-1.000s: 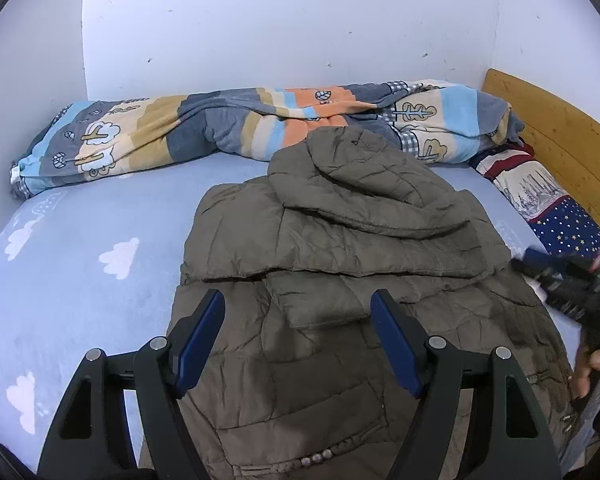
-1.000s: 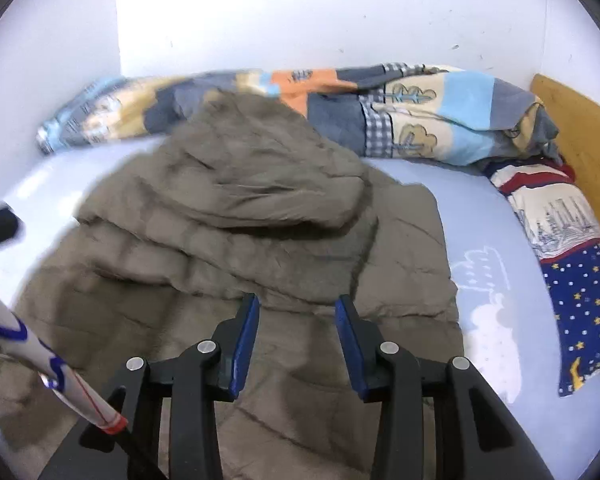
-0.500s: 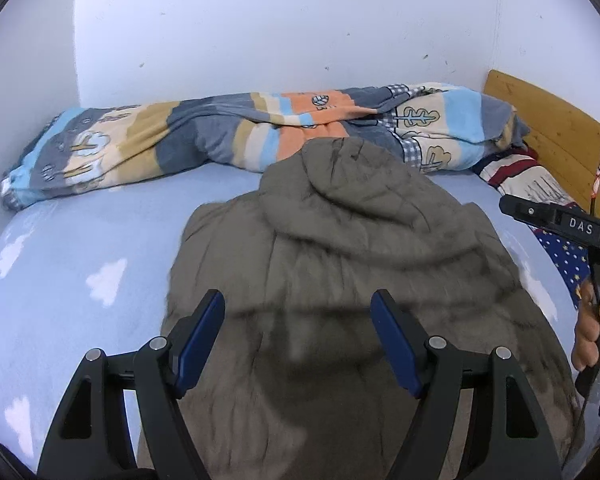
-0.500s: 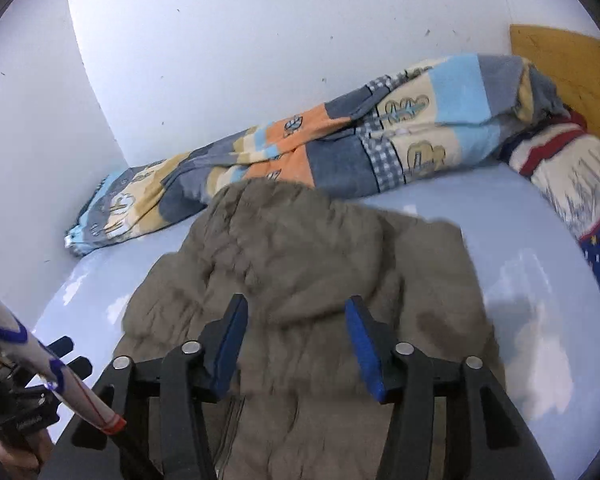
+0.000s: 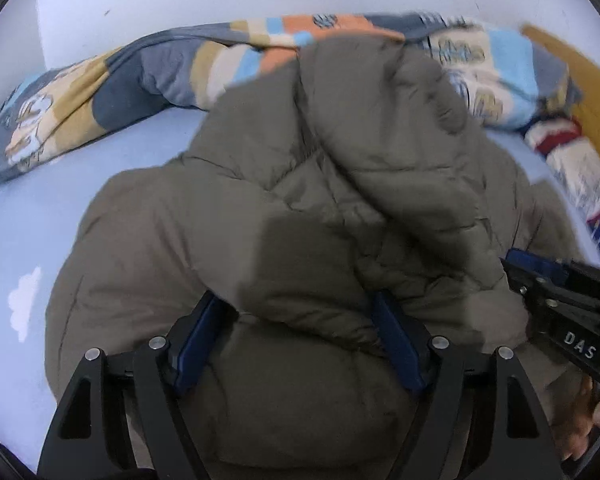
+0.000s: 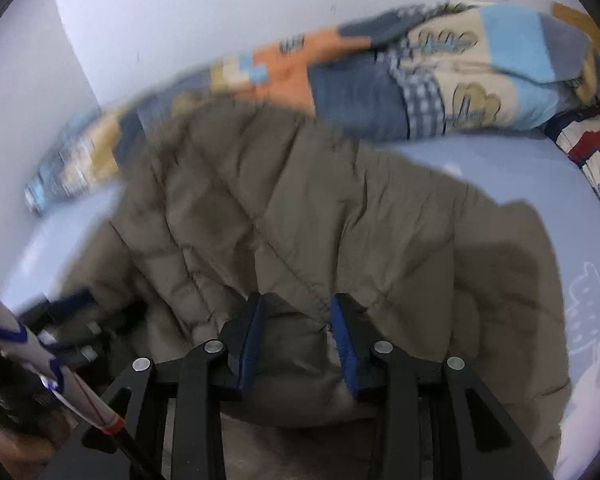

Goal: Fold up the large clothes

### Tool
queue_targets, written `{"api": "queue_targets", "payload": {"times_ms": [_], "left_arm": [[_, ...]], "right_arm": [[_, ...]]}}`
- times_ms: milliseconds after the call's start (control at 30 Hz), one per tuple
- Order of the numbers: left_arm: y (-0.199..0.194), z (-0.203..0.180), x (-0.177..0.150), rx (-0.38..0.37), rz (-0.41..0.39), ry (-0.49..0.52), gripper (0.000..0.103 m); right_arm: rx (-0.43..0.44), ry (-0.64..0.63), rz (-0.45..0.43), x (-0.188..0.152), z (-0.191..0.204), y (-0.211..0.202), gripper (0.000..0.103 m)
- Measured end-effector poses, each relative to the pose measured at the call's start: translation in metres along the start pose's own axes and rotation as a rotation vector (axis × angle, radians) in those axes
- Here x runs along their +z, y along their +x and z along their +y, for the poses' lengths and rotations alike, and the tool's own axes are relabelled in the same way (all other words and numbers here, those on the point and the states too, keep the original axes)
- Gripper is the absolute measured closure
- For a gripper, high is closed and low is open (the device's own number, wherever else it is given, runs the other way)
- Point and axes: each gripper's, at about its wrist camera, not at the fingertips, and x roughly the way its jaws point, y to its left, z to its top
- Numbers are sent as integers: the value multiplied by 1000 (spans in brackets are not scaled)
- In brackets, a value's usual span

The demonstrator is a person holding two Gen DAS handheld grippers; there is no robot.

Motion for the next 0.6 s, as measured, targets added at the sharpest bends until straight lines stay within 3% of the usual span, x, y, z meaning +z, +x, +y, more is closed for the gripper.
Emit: {"api": "queue_targets", "payload": {"times_ms": [133,200,267,367,600], "left_arm": [[10,3,4,-7,59,-31,26],[-1,0,3,7,41,-15,27],[-24,0,-1,-12,0,-10,28],[-53,1,-10,-44,-50,-32,28],[-69,-10,-26,-39,-37,-20,28]], "right_arm": [[-34,-8,47,-9,-2,23,68],[-41,-18,62,-8,-2,25,69],[-30,-10,58,-3,-4,13,69],[11,9,-29,-3,-5,-29,69],[3,-7,-47,-29,8,-61,69]]}}
